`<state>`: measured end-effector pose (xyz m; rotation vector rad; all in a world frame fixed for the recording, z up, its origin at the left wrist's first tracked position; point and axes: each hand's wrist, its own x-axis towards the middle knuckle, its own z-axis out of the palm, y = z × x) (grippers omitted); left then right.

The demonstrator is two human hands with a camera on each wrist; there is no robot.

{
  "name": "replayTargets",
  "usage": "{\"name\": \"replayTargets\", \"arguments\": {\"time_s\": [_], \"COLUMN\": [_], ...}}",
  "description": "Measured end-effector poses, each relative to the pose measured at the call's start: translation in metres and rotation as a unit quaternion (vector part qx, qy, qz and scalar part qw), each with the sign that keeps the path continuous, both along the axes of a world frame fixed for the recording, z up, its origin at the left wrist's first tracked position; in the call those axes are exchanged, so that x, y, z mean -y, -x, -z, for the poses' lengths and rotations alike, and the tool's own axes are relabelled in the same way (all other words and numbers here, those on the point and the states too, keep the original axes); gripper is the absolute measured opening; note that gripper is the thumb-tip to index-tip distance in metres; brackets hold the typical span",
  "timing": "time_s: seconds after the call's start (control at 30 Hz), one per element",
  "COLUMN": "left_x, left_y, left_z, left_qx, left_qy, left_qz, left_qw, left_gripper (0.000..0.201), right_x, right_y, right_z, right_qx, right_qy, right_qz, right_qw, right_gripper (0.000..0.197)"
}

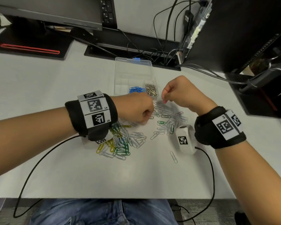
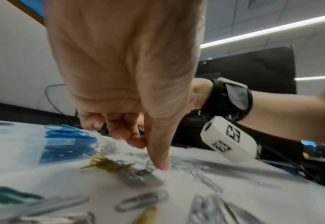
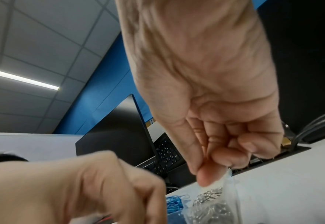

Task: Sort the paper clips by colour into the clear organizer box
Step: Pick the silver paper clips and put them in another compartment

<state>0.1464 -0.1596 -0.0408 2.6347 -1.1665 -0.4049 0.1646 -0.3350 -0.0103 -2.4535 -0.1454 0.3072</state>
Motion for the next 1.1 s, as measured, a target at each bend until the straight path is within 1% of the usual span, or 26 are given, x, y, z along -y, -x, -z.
{"name": "replayTargets", "arguments": {"time_s": [0.07, 0.17, 0.27, 0.37, 0.47, 0.5, 0.53, 0.6, 0.67, 0.77, 0.83, 0.9, 1.0, 1.1], "left_x": [-0.007, -0.013, -0.009, 0.002, 0.008, 0.008, 0.007, 0.005, 0.004, 0.003, 0.002, 0.003, 0.004, -0.002], "left_y": [-0.007, -0.026, -0.047, -0.063, -0.072, -0.071, -0.069, -0.061, -0.046, -0.020, -0.004, 0.007, 0.014, 0.011], "left_z": [-0.006, -0.016, -0.020, -0.018, -0.012, -0.011, -0.012, -0.015, -0.020, -0.024, -0.020, -0.013, -0.003, -0.004], "left_qx": [0.029, 0.068, 0.067, 0.045, 0.055, 0.063, 0.073, 0.083, 0.062, -0.002, -0.048, -0.047, 0.002, 0.034], "left_qy": [0.039, 0.095, 0.132, 0.133, 0.123, 0.120, 0.119, 0.121, 0.105, 0.024, -0.040, -0.087, -0.118, -0.116], "left_qz": [-0.048, -0.142, -0.204, -0.249, -0.278, -0.281, -0.274, -0.234, -0.181, -0.093, -0.038, 0.000, 0.011, -0.018], "left_qw": [0.998, 0.983, 0.968, 0.958, 0.951, 0.950, 0.952, 0.961, 0.976, 0.995, 0.997, 0.995, 0.993, 0.993], "left_gripper": [0.014, 0.006, 0.010, 0.018, 0.018, 0.017, 0.015, 0.010, 0.008, 0.014, 0.018, 0.020, 0.017, 0.022], "right_x": [-0.001, 0.003, 0.005, 0.003, 0.001, 0.000, -0.001, -0.001, -0.001, -0.005, -0.006, -0.006, -0.006, -0.004], "right_y": [-0.003, -0.003, -0.001, 0.005, 0.007, 0.006, 0.005, 0.003, 0.002, 0.000, 0.001, 0.003, 0.006, 0.008], "right_z": [0.003, 0.008, 0.011, 0.012, 0.016, 0.018, 0.019, 0.022, 0.026, 0.029, 0.029, 0.028, 0.027, 0.027], "right_qx": [-0.004, 0.002, 0.001, -0.032, -0.032, -0.031, -0.031, -0.029, -0.022, -0.021, -0.028, -0.032, -0.042, -0.038], "right_qy": [-0.002, 0.015, 0.064, 0.126, 0.171, 0.187, 0.200, 0.222, 0.231, 0.254, 0.264, 0.268, 0.267, 0.251], "right_qz": [-0.003, -0.010, -0.029, -0.056, -0.071, -0.074, -0.076, -0.076, -0.077, -0.087, -0.096, -0.106, -0.106, -0.100], "right_qw": [1.000, 1.000, 0.998, 0.990, 0.982, 0.979, 0.976, 0.972, 0.970, 0.963, 0.959, 0.957, 0.957, 0.962], "right_gripper": [0.014, 0.017, 0.022, 0.018, 0.025, 0.024, 0.019, 0.002, 0.007, 0.008, 0.008, 0.007, 0.005, 0.008]}}
